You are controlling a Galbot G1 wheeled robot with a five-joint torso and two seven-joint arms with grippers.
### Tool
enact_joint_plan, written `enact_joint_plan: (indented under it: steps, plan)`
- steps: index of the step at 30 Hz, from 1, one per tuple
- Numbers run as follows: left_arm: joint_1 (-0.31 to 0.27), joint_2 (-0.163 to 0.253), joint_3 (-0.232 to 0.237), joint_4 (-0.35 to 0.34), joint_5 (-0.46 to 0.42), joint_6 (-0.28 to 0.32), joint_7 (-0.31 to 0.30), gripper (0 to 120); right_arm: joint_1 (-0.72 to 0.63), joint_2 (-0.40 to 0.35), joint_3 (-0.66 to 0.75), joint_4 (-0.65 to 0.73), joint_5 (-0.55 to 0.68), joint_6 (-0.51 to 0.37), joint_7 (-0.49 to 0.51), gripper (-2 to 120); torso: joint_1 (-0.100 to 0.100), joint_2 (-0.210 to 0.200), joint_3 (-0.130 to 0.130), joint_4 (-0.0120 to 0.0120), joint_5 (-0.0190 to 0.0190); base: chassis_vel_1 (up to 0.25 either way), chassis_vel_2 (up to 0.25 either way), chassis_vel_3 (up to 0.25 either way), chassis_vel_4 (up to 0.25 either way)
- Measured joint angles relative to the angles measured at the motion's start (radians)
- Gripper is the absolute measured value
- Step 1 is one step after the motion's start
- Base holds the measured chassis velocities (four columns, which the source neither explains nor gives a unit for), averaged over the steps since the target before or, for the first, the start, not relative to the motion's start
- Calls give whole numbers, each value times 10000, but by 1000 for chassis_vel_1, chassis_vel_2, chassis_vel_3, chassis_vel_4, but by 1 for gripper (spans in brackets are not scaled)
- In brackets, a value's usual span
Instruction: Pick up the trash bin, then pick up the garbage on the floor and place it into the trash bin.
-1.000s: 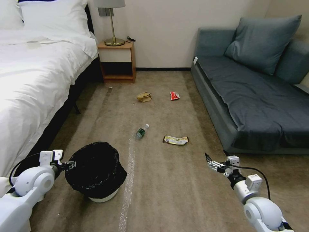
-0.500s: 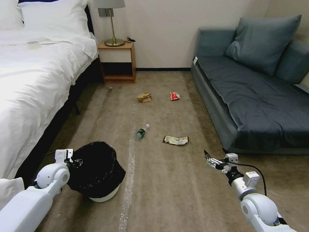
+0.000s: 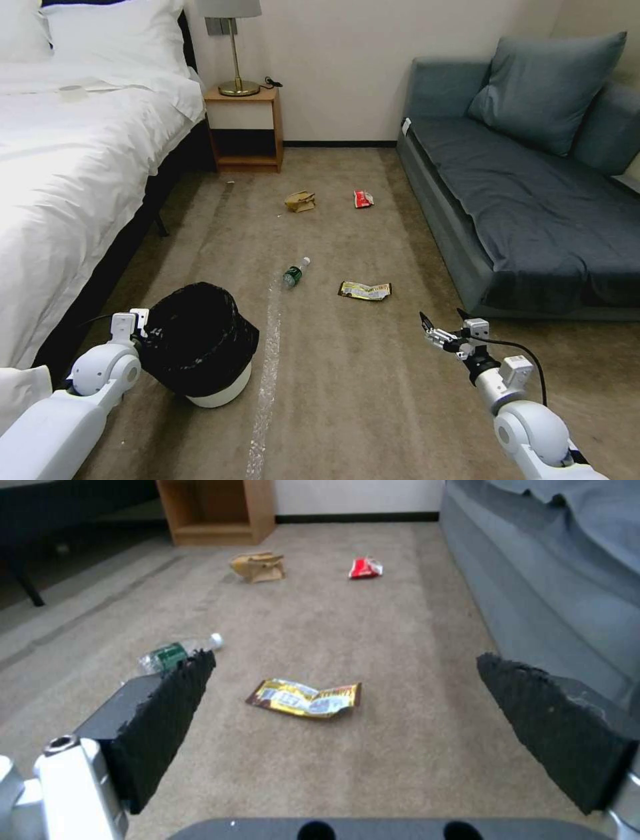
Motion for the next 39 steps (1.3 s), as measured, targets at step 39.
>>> enact_joint_plan:
  steps: [39]
  plan:
    - [2161, 1288, -1666, -2782, 2095, -467, 145, 4, -1451, -73, 702, 1813, 1238, -619, -1537, 100, 1, -1, -3, 3, 12, 0, 0, 0, 0]
